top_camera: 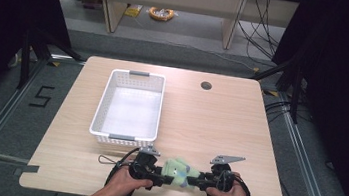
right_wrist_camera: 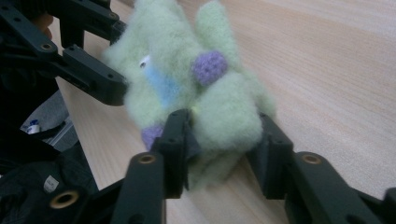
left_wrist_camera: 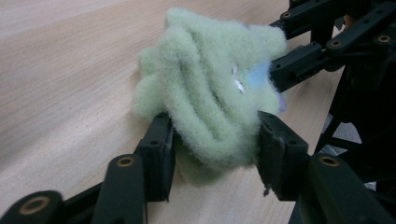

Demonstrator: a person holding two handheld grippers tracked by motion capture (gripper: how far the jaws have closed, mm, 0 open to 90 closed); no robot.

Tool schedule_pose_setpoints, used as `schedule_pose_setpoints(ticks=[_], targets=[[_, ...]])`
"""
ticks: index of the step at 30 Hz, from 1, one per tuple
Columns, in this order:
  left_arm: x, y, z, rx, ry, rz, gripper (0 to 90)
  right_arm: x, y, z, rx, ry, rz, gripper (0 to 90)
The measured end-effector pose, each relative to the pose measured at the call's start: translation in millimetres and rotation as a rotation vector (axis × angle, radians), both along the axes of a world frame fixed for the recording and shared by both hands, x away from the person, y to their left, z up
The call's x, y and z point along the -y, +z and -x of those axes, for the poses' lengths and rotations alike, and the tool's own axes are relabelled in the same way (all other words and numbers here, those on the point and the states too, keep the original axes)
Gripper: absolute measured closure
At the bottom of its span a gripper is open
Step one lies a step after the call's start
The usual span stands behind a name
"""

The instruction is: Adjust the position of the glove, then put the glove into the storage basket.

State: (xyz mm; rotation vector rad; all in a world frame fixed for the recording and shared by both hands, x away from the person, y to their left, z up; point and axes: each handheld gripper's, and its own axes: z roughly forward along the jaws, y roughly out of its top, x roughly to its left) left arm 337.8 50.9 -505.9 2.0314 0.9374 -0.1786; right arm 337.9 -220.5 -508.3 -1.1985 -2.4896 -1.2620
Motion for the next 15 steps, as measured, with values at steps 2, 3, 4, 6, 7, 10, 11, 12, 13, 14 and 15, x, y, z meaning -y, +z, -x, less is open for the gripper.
schedule_pose_setpoints(ticks=[2, 3, 4, 6, 7, 10, 11, 12, 13, 14, 15], targets=[[0.7, 0.7, 2.5, 0.017, -0.010, -0.003, 56.7, 0.6, 0.8, 1.2, 0.008, 0.002, -0.009, 66.7], [0.4, 0.9, 2.5, 0.023, -0.026, -0.005, 58.7, 0.2, 1.5, 2.2, 0.001, -0.001, -0.014, 67.7], [1.3, 1.3, 4.3, 0.041, -0.019, -0.004, 60.0, 0.4, 1.8, 2.2, 0.011, 0.005, -0.010, 68.1], [0.2, 2.5, 4.4, 0.039, -0.039, -0.001, 62.7, 0.2, 2.7, 2.2, 0.014, 0.007, -0.015, 69.7], [0.5, 3.0, 5.3, 0.042, -0.033, 0.006, 63.4, 0.6, 3.5, 2.3, 0.022, 0.005, -0.012, 70.1], [-0.6, 4.9, 6.9, 0.044, -0.035, 0.007, 63.9, 0.9, 5.7, 1.8, 0.022, 0.008, -0.021, 70.7], [-1.0, 5.2, 7.4, 0.049, -0.037, 0.006, 64.0, 0.3, 6.3, 1.3, 0.023, 0.010, -0.028, 70.9], [-1.3, 5.4, 7.8, 0.047, -0.038, 0.006, 63.9, -0.8, 8.4, 2.9, 0.006, -0.002, -0.020, 71.0], [-1.0, 6.0, 8.8, 0.049, -0.028, 0.006, 64.0, -1.9, 8.4, 2.6, 0.004, 0.011, -0.043, 71.2], [-1.5, 7.2, 9.1, 0.053, -0.033, 0.001, 64.1, -2.1, 9.1, 2.8, 0.004, 0.015, -0.043, 71.3], [-1.3, 7.7, 9.1, 0.054, -0.037, 0.009, 64.4, -1.9, 10.5, 2.8, 0.022, 0.018, -0.033, 71.6]])
